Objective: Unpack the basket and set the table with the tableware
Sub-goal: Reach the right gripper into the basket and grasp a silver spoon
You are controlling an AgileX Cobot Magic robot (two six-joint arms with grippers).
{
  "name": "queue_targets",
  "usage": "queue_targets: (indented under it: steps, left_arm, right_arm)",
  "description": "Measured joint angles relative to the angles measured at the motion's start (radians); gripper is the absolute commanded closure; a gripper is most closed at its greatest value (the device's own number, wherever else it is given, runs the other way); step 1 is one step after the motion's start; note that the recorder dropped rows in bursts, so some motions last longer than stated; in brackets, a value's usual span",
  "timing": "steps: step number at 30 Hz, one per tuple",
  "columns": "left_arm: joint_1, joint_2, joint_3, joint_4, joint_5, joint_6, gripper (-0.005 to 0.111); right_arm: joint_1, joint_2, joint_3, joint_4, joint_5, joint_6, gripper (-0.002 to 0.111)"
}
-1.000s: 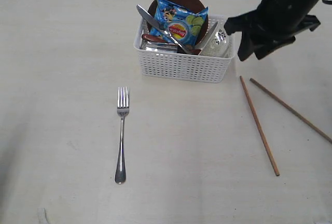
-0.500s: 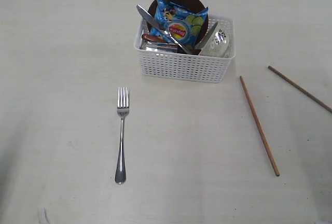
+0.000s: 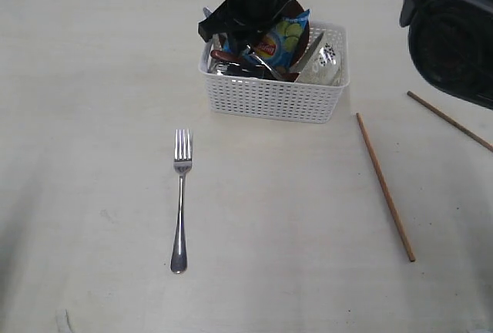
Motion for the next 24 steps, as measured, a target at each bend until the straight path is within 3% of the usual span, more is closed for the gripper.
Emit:
queue_targets:
  steps: [4,7,11,14,24]
  left_arm:
    - [0.000,0.000,0.000,0.000,0.000,0.000,0.107]
    - [0.000,0.000,0.000,0.000,0.000,0.000,0.107]
    - [0.000,0.000,0.000,0.000,0.000,0.000,0.107]
    - [0.000,0.000,0.000,0.000,0.000,0.000,0.107]
    - [0.000,0.000,0.000,0.000,0.000,0.000,0.107]
  right_arm:
    - [0.004,0.007,-0.001,0.002,-0.014,-0.019,0.061]
    - [0.005,0.016,-0.002,0.016,-0.018,-0.027,0.064]
    - [0.005,0.025,-0.006,0.016,-0.020,-0.035,0.085]
    - [0.005,0.035,-0.006,0.006,-0.020,-0.035,0.109]
    - [0.006,0.015,-0.008,-0.011,-0.024,-0.050,0.109]
